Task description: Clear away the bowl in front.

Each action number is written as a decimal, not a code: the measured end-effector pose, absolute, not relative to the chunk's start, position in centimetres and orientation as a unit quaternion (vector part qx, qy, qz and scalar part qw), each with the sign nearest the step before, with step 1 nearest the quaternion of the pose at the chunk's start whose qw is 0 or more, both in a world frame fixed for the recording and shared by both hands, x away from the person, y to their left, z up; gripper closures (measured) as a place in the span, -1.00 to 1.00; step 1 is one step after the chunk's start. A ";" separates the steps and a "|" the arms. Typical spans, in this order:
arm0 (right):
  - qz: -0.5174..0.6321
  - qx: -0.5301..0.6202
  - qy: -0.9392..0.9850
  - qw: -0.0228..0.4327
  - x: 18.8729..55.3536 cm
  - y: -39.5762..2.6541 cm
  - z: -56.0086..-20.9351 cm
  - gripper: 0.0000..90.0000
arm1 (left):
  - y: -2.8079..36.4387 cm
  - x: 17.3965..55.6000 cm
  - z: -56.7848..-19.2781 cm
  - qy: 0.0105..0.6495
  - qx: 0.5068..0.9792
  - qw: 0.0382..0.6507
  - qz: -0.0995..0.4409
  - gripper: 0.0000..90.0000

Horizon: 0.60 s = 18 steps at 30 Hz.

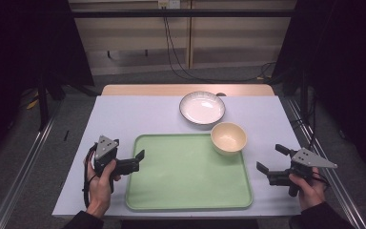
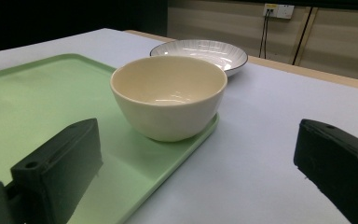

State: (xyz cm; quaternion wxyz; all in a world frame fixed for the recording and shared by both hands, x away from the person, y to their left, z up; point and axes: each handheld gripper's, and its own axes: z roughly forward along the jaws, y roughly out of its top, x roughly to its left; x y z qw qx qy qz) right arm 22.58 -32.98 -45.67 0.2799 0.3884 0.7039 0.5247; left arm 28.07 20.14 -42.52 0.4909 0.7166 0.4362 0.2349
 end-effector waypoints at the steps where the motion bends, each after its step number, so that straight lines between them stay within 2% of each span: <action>1: 0.524 0.388 0.705 0.281 22.6 -33.0 -45.7 -0.99 | 20.6 27.7 -42.6 0.440 0.717 0.485 0.238 -0.97; 18: 0.519 0.390 0.707 0.280 22.8 -32.9 -45.8 -0.99 | 23.7 25.0 -43.6 0.460 0.696 0.489 0.254 -0.96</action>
